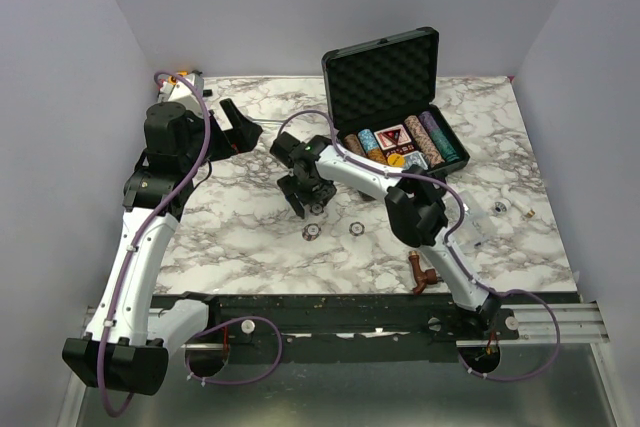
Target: Pack up texas hold em set
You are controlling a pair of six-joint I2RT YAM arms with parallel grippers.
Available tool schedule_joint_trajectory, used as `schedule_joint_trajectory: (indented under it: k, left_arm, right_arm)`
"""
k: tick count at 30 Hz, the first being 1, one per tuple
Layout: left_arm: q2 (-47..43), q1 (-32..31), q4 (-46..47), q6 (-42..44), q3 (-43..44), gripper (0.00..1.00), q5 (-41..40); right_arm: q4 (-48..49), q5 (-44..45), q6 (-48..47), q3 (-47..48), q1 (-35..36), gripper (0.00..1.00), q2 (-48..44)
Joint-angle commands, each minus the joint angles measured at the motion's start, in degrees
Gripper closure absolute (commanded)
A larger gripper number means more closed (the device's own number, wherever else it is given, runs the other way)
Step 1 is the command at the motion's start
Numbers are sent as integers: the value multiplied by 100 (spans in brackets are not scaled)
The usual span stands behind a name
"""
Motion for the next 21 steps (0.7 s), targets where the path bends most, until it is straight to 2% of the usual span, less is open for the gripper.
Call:
schedule_joint_trajectory:
  k: [1, 8, 12, 17, 21]
  left_arm:
    - [-109, -25, 38, -19, 127, 2, 138]
    - [-94, -25, 31, -19, 133, 1, 152]
    - [-97, -25, 37, -27, 135, 1, 163]
    - [-82, -25, 44, -19, 118, 2, 125]
    - [-71, -26, 46, -19, 118, 1, 116]
  right_arm:
    - [-262, 1, -128, 187, 9, 27, 355]
    - [-400, 73, -102, 29, 10, 38, 450]
    - [-167, 110, -63, -213, 11, 61, 384]
    - [-139, 227, 18, 23, 11, 71, 359]
    - [215, 271, 56, -145, 10, 80, -142]
